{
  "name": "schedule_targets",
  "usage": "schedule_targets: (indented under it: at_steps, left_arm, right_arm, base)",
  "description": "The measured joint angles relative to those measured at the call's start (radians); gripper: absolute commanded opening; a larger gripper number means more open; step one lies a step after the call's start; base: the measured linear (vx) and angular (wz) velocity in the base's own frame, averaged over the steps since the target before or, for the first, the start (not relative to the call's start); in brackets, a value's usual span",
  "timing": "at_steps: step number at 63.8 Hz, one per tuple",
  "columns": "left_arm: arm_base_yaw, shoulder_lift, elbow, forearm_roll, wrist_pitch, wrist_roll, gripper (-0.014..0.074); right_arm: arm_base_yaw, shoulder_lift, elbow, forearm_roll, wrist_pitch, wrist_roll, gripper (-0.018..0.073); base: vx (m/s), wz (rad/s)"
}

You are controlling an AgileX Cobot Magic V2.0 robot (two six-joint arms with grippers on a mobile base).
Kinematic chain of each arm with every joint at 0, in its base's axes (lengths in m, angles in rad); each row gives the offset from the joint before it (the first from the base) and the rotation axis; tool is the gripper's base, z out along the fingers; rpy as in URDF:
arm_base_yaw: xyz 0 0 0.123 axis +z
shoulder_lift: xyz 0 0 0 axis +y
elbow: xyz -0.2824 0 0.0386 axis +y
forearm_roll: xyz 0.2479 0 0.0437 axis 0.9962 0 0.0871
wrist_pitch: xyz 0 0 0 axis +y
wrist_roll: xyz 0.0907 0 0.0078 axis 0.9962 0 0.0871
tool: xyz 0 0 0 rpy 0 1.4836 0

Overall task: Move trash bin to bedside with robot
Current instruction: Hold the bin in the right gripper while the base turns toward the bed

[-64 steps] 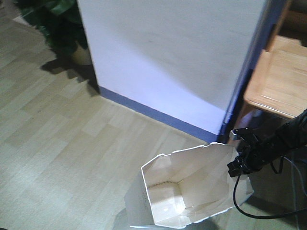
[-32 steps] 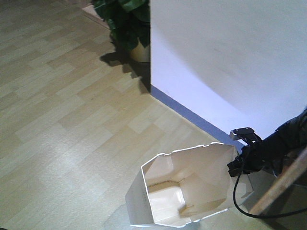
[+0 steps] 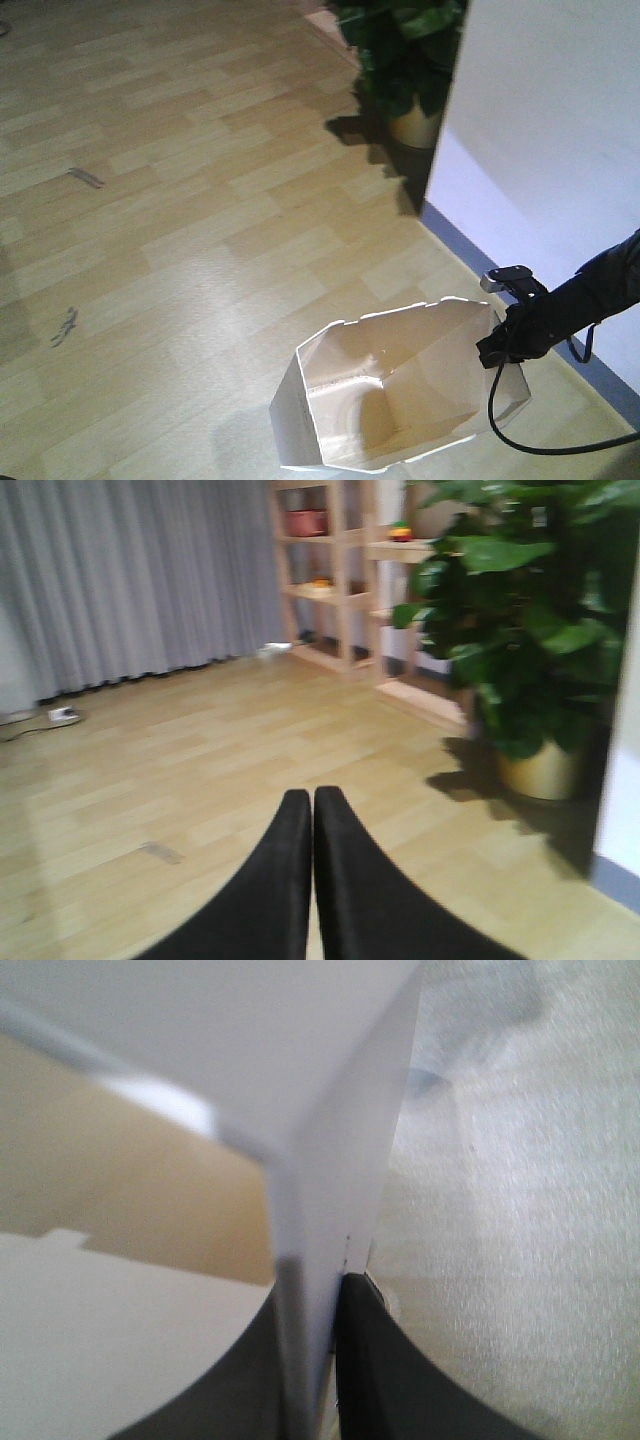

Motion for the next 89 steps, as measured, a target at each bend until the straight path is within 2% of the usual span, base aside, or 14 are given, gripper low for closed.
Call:
schedule_targets:
  at_steps: [46, 89]
  left_arm:
    - [0.0, 0.0, 0.0, 0.0, 0.0, 0.0, -0.0006]
    - [0.0, 0.0, 0.0, 0.0, 0.0, 0.0, -0.0006]
  right_arm:
    - [0.0, 0.0, 0.0, 0.002, 0.009, 0.0, -0.0005]
    - [0.003, 0.0, 0.0, 0.0, 0.022, 0.0, -0.0005]
  base:
    - [0.14, 0.53]
    - [0.18, 0.12]
